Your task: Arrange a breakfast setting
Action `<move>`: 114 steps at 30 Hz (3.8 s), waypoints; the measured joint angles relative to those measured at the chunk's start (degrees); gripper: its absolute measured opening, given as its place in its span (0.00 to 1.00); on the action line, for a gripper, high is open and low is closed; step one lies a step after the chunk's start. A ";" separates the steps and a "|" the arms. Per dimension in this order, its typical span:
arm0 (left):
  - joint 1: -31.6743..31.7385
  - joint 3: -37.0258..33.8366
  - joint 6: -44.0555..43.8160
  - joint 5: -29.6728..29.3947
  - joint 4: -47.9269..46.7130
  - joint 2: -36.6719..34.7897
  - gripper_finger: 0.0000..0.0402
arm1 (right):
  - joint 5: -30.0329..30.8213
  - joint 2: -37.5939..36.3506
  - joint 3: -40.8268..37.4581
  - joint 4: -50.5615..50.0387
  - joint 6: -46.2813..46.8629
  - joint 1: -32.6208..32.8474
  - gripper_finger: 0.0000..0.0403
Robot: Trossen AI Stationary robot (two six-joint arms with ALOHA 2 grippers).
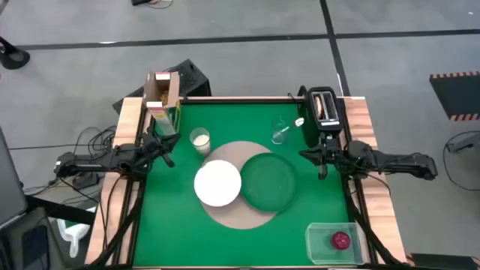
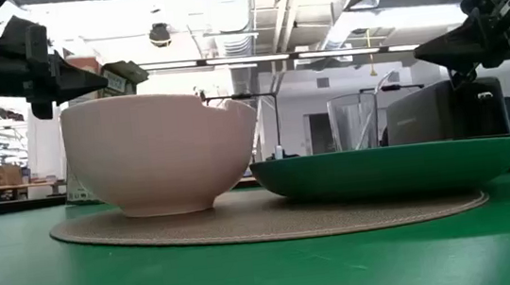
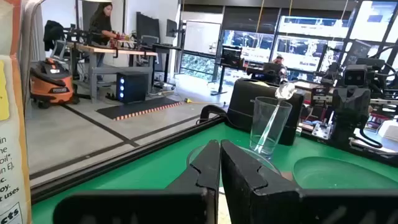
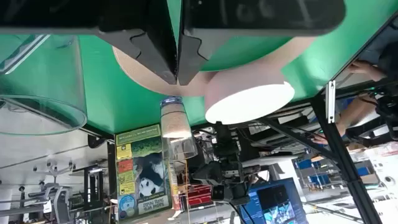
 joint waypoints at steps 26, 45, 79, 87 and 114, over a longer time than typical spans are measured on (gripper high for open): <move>0.01 0.00 0.00 0.01 -0.02 0.02 0.00 | 0.00 0.01 0.01 -0.01 0.02 0.00 0.11; 0.00 0.00 0.00 -0.01 0.00 0.02 0.00 | 0.00 0.00 0.02 -0.01 0.01 -0.02 0.11; 0.16 5.69 -3.30 8.06 1.93 0.25 0.27 | 0.02 0.00 0.02 0.00 0.00 0.00 0.11; 0.14 15.45 -0.30 3.46 -8.83 2.73 0.61 | 0.04 0.01 -0.02 1.15 -1.18 -0.30 0.11; 11.86 77.36 -9.33 4.10 -67.05 50.52 0.69 | 0.46 -0.13 -0.02 3.80 -3.08 -0.76 0.11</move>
